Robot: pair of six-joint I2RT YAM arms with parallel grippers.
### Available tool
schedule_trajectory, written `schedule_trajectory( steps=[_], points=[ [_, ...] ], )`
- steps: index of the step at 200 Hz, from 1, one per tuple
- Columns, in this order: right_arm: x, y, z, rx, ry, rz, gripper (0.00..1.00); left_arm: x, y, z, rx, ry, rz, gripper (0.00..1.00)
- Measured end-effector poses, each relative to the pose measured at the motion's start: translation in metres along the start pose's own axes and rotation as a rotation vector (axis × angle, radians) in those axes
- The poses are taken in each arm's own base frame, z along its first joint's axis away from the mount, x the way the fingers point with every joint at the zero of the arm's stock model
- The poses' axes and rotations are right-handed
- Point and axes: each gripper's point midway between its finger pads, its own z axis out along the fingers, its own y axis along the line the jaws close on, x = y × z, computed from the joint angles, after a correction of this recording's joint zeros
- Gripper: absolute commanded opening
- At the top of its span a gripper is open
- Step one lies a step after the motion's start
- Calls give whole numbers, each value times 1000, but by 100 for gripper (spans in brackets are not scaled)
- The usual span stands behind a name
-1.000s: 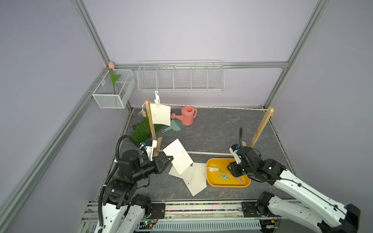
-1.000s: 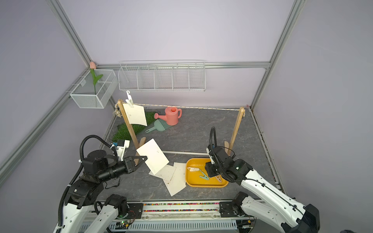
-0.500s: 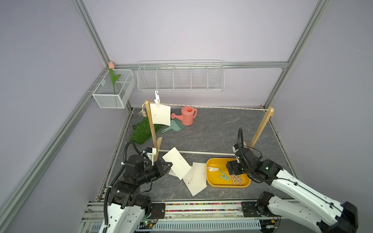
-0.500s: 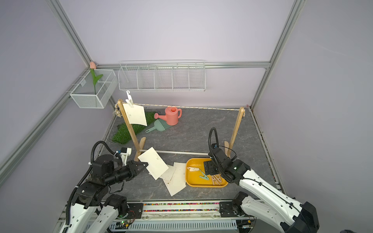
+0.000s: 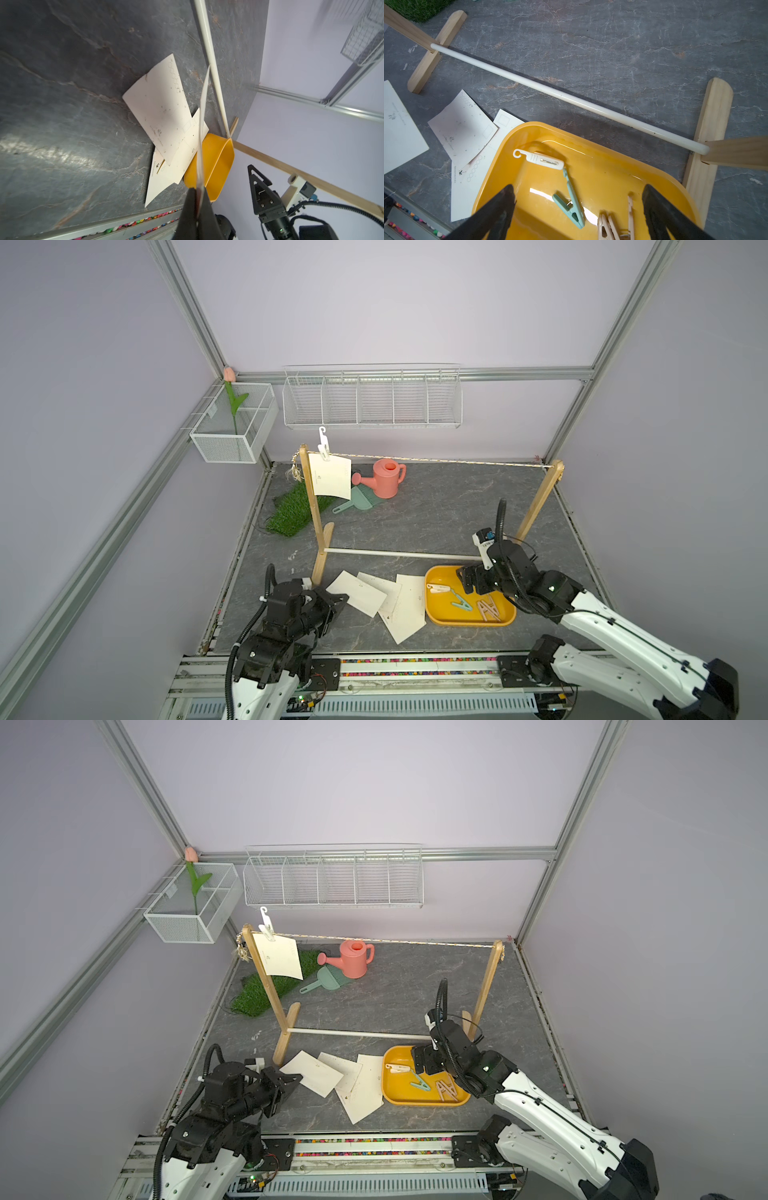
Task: Remove the postcards from the strings
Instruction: Place the postcard on the postcard.
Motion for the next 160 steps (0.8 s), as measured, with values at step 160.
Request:
schedule_trajectory(
  steps=[160],
  points=[
    [4, 1, 19, -7, -17, -13, 97, 25, 8, 31, -213, 40, -60, 5]
  ],
)
